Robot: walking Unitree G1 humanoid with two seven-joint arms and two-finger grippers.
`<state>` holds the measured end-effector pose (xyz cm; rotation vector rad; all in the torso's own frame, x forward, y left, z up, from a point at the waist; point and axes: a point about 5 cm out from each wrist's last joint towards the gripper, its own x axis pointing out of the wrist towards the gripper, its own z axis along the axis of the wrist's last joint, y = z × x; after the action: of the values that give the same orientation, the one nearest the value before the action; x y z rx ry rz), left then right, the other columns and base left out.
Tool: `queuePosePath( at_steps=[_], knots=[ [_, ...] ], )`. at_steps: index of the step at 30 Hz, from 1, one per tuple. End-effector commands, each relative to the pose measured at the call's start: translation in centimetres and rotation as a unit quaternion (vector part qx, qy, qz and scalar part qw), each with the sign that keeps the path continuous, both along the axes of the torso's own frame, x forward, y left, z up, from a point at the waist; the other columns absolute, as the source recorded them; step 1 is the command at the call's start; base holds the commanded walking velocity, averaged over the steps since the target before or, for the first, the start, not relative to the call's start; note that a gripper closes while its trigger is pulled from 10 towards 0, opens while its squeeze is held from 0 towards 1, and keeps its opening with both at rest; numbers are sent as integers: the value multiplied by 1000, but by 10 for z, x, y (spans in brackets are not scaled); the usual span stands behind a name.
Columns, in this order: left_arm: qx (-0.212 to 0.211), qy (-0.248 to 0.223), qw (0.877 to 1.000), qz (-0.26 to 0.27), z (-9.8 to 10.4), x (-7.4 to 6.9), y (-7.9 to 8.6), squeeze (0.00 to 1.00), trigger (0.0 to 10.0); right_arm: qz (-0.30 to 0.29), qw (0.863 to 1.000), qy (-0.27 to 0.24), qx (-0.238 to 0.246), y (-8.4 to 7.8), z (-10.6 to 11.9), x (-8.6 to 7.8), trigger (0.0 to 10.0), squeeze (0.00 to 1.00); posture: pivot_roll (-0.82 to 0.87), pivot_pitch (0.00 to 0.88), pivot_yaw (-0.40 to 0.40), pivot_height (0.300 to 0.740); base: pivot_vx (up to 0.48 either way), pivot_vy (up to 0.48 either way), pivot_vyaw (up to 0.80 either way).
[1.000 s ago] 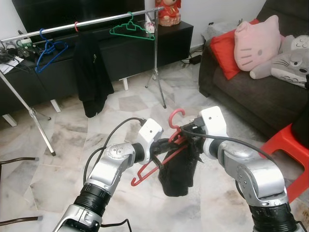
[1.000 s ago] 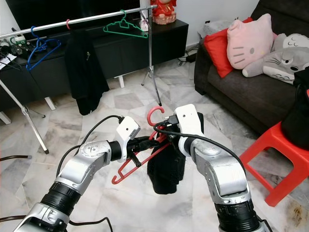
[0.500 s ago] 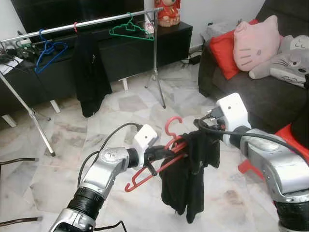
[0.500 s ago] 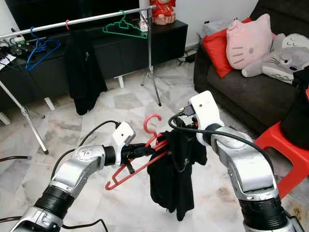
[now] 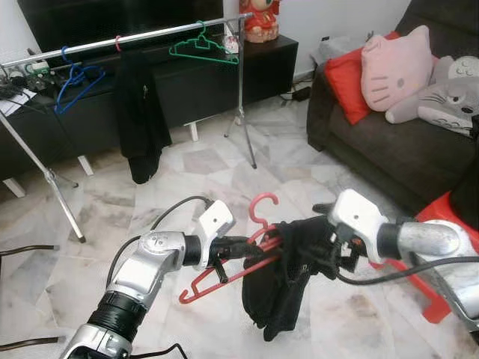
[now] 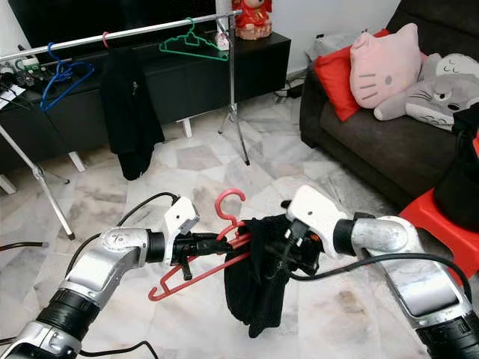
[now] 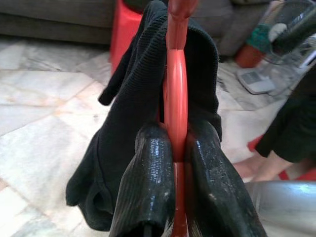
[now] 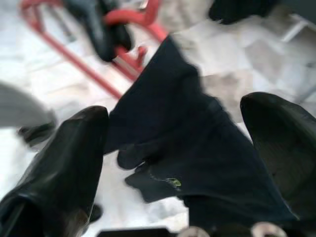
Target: Hang hanger
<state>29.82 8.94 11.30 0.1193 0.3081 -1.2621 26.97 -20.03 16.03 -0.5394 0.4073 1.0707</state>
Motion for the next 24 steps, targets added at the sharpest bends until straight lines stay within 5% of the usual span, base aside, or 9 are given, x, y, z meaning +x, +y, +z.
queuePosePath(
  at_steps=[1, 7, 24],
  knots=[
    [-16, -21, 999, -26, 11, -1, -2, 0, 10000, 26, 1000, 6, -12, -3, -4, -1, 10000, 0, -135, 0, -7, 727, 0, 0, 0],
    [-8, -14, 996, -87, 12, -12, -1, 0, 10000, 50, 999, 6, -5, -9, -5, 9, 10000, 0, -139, 3, 1, 727, 0, 0, 0],
    [24, -9, 992, -121, 18, -13, 11, 0, 10000, 129, 991, 45, 5, 0, -20, 17, 10000, 0, -131, 0, 10, 727, 0, 0, 0]
  ],
)
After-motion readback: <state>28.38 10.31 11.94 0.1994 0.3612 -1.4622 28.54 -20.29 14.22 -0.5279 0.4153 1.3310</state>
